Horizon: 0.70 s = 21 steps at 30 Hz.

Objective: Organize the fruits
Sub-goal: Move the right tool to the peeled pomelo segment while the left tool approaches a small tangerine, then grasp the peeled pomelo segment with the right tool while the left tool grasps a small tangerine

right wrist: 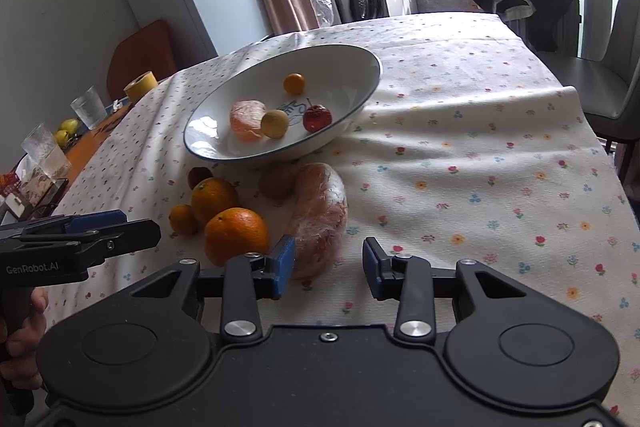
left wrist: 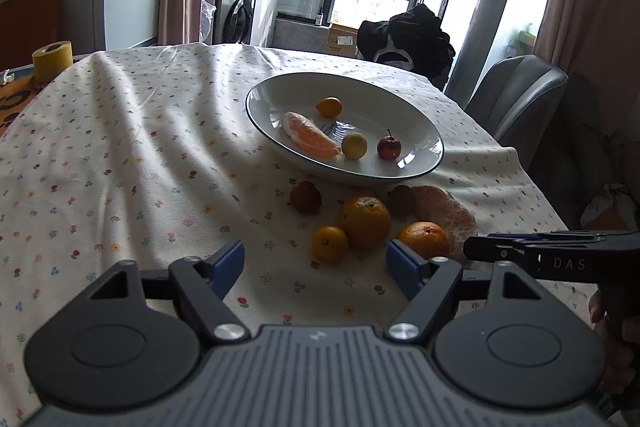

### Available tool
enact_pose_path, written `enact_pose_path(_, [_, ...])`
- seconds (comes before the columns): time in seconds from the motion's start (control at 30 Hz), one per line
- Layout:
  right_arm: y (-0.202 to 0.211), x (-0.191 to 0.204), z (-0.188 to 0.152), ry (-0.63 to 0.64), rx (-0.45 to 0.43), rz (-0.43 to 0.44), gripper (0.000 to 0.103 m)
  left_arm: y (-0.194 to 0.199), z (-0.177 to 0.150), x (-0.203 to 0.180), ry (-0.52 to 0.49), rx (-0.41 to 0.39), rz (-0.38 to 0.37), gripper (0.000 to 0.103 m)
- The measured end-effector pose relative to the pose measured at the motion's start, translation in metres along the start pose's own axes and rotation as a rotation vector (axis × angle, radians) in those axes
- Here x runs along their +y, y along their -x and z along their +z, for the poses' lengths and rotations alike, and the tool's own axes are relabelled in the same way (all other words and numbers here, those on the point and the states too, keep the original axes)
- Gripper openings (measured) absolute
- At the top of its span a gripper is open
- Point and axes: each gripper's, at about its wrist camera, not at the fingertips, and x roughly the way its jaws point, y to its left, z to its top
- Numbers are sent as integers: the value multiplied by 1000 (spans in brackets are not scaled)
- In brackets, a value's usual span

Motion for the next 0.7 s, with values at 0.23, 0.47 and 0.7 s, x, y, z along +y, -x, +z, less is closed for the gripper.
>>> enact_pose_path(0.23, [2, 4, 4, 17, -22, 16, 37, -8, -2, -4, -13, 15, -6, 59])
enact_pose_path(0.47, [-14, 9, 11, 17, -11, -5, 44, -15, -1, -5, -17, 26, -9, 50])
enact_pose_path(0.7, [-25, 14, 16, 33, -4, -24, 48, -23, 3, -4, -19, 30, -10, 46])
